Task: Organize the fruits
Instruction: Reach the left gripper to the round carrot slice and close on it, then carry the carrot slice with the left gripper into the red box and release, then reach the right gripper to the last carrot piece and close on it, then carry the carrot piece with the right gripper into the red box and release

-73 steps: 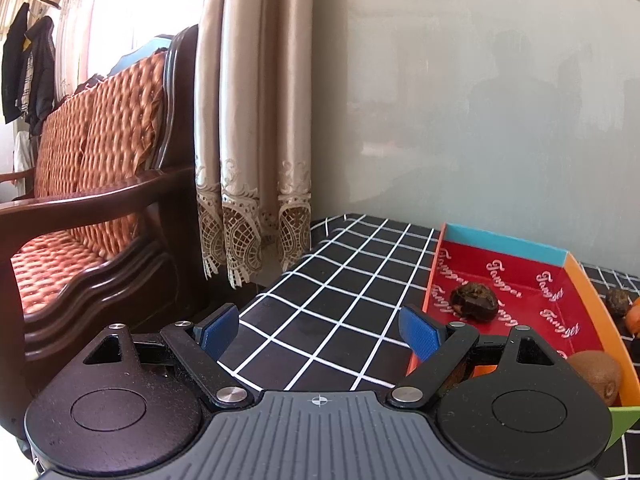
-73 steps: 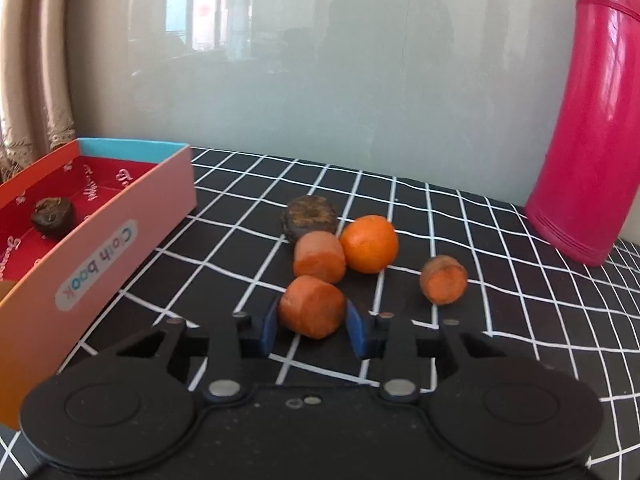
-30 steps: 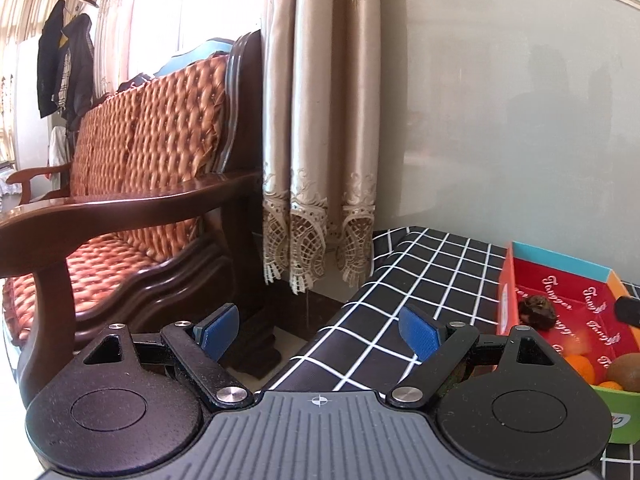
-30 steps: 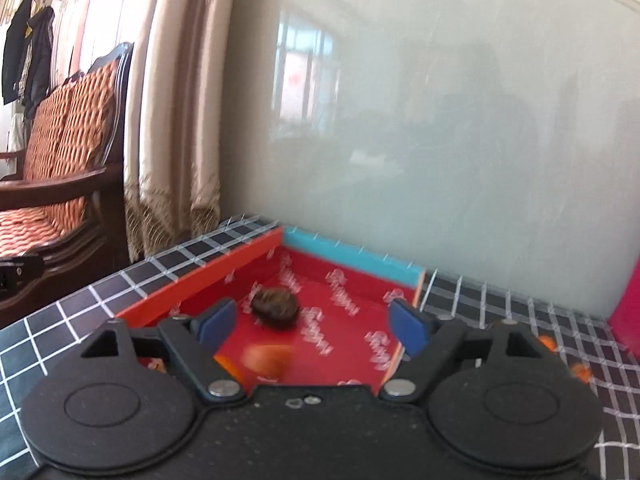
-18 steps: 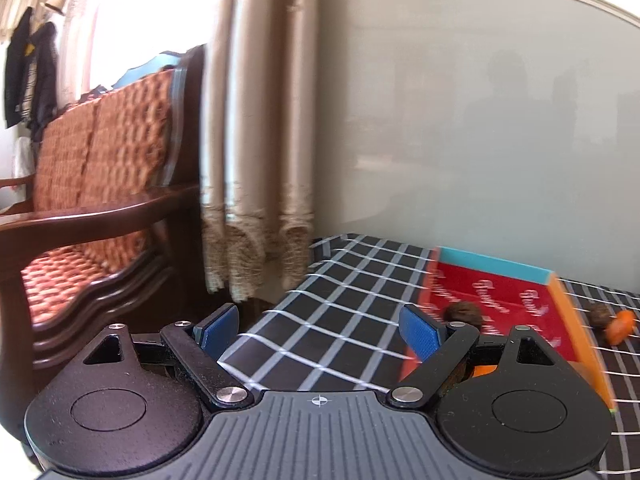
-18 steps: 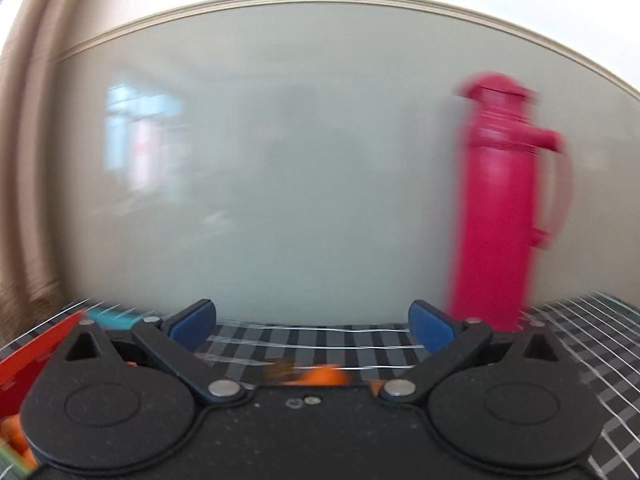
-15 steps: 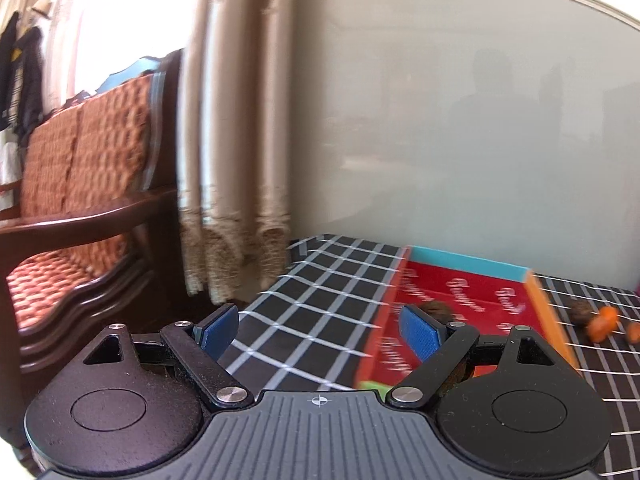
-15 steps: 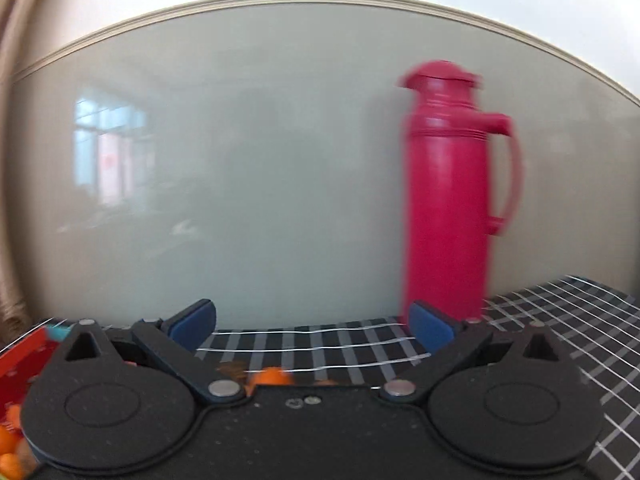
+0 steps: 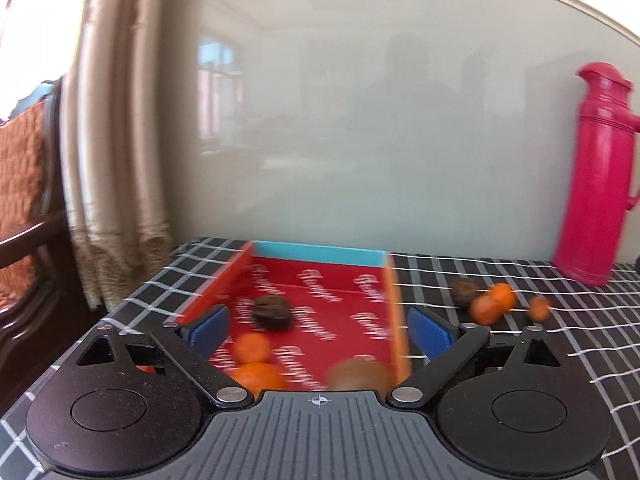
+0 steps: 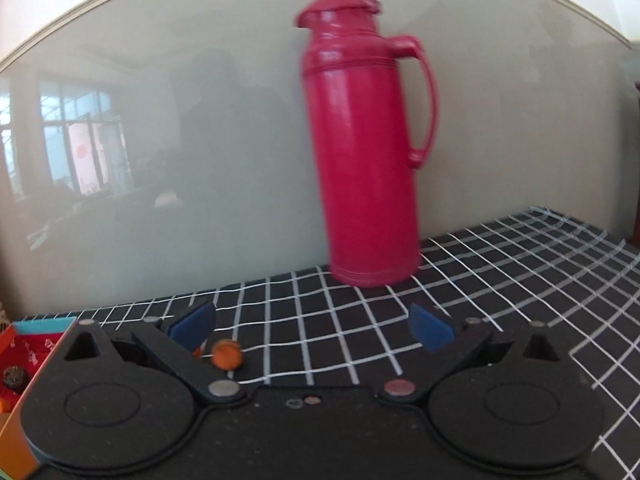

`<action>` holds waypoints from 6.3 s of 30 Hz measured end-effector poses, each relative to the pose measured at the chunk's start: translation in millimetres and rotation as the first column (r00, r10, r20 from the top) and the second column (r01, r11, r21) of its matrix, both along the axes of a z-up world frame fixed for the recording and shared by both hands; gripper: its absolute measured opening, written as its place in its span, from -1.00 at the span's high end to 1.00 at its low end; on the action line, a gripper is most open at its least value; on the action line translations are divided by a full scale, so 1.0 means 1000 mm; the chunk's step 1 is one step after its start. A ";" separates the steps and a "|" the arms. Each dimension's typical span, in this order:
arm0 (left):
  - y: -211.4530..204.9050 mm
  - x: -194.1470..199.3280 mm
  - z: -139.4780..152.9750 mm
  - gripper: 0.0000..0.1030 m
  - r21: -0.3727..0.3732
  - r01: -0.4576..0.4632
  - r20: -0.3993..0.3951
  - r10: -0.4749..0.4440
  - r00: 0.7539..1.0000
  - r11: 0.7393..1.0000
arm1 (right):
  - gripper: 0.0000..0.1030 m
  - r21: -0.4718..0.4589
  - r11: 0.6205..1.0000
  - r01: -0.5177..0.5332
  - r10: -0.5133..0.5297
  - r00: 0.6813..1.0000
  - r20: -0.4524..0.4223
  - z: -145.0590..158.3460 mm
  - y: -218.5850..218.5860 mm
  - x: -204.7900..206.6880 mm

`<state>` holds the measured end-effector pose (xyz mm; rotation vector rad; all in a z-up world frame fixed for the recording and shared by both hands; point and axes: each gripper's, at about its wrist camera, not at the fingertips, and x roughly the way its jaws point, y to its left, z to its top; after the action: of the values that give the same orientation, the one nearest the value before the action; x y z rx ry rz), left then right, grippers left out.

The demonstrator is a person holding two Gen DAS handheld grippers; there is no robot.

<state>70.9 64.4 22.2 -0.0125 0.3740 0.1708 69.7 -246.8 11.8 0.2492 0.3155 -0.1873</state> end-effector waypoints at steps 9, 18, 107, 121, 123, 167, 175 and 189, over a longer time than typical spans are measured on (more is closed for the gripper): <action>-0.070 0.015 -0.009 -1.00 0.052 0.120 -0.007 -0.119 0.993 0.991 | -1.00 -0.016 0.997 0.080 -0.080 0.997 -0.010 -0.010 -0.043 -0.014; -0.104 0.040 -0.020 -1.00 -0.013 0.129 -0.001 -0.129 0.992 0.992 | -1.00 -0.029 0.990 0.141 -0.141 0.990 -0.015 -0.019 -0.076 -0.021; 0.011 0.026 -0.007 0.39 -0.004 -0.061 -0.081 0.060 0.995 0.998 | -1.00 -0.096 0.994 -0.041 0.035 0.997 -0.068 -0.024 0.034 0.037; 0.037 0.002 -0.007 -0.59 -0.026 -0.172 -0.013 0.171 0.985 0.985 | -1.00 -0.135 0.984 -0.116 0.109 0.992 -0.059 -0.025 0.060 0.034; 0.037 0.000 -0.007 -0.64 -0.024 -0.177 -0.004 0.177 0.984 0.984 | -1.00 -0.134 0.983 -0.129 0.122 0.991 -0.057 -0.024 0.060 0.033; 0.113 0.020 -0.009 -0.76 -0.013 -0.303 -0.003 0.303 0.953 0.953 | 0.06 -0.190 0.903 -0.384 0.332 0.908 -0.255 -0.052 0.157 0.104; 0.127 0.024 -0.011 -0.76 -0.022 -0.317 -0.012 0.317 0.948 0.948 | 0.18 -0.168 0.908 -0.384 0.329 0.901 -0.283 -0.059 0.157 0.116; 0.139 0.025 -0.013 -0.76 -0.034 -0.319 -0.025 0.319 0.948 0.947 | 0.45 -0.134 0.912 -0.388 0.338 0.895 -0.289 -0.059 0.157 0.124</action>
<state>95.4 203.6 9.2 -0.1095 0.3926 0.4851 193.9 -90.2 -46.8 -0.0282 0.5969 0.1256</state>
